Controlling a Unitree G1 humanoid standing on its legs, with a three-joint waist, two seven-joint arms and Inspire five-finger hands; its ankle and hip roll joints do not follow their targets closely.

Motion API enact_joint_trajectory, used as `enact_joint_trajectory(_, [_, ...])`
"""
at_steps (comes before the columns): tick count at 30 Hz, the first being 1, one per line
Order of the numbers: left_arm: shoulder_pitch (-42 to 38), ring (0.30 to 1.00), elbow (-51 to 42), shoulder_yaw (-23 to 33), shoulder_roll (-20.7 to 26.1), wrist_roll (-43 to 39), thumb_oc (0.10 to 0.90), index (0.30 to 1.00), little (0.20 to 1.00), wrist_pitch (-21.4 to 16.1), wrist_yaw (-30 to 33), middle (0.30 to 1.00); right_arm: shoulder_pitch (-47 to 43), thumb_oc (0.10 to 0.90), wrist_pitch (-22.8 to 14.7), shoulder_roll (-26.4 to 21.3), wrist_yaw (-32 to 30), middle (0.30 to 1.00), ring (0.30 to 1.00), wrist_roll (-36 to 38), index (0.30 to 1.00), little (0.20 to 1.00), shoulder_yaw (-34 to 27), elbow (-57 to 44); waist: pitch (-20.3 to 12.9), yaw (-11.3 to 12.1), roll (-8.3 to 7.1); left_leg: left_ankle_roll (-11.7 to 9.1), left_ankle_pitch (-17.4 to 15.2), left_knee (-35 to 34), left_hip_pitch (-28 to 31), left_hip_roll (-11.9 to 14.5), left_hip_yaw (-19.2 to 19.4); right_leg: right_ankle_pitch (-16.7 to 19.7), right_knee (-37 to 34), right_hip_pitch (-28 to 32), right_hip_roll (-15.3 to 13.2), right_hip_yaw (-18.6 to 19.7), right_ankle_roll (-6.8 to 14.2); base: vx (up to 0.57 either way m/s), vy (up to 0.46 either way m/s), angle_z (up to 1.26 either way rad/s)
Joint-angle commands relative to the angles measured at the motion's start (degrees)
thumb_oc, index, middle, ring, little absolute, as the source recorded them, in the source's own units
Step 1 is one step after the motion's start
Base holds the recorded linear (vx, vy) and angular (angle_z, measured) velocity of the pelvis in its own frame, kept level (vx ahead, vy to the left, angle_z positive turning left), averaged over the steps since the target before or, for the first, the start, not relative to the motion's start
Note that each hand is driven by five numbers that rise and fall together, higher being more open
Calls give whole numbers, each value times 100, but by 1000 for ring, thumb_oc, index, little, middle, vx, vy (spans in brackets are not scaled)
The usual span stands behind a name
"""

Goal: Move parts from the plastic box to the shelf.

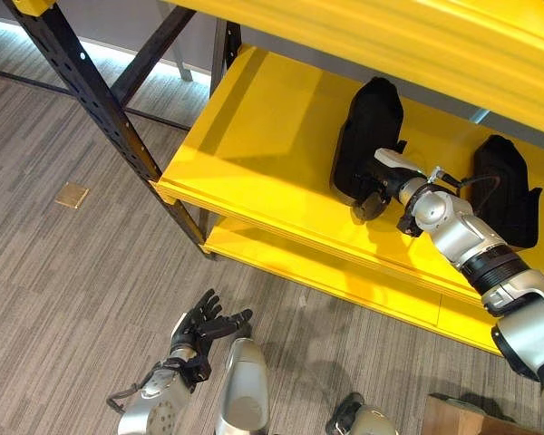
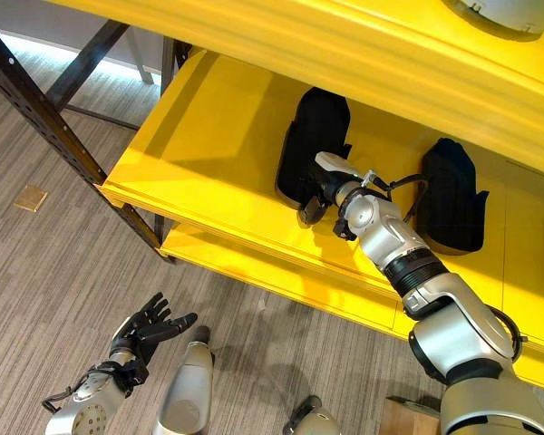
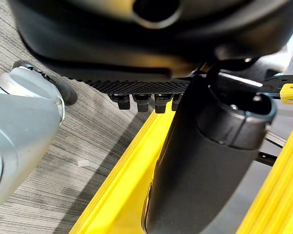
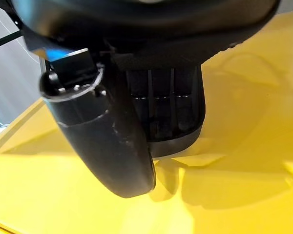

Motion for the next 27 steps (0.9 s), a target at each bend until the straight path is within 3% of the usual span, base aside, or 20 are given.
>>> enact_joint_trajectory(1, [3,1000,-630,35,478,-158,900,1000,1000,-467,-67,1000,-1304,400,-175,-34,-509,300,300,-244,300,300,-45,166,-121,-50,-153,95,-362,573,-389,285,-65,356,-508,414,-41,436,-101,0,0,0])
enact_joint_trajectory(27, [-47,1000,-661,13,507,-109,900,1000,1000,-505,-57,1000,-1135,400,-134,-18,-549,300,300,-285,300,300,-160,472,75,-94,-51,104,-325,592,-444,342,-29,321,-397,246,-29,524,-111,-1,-2,-1])
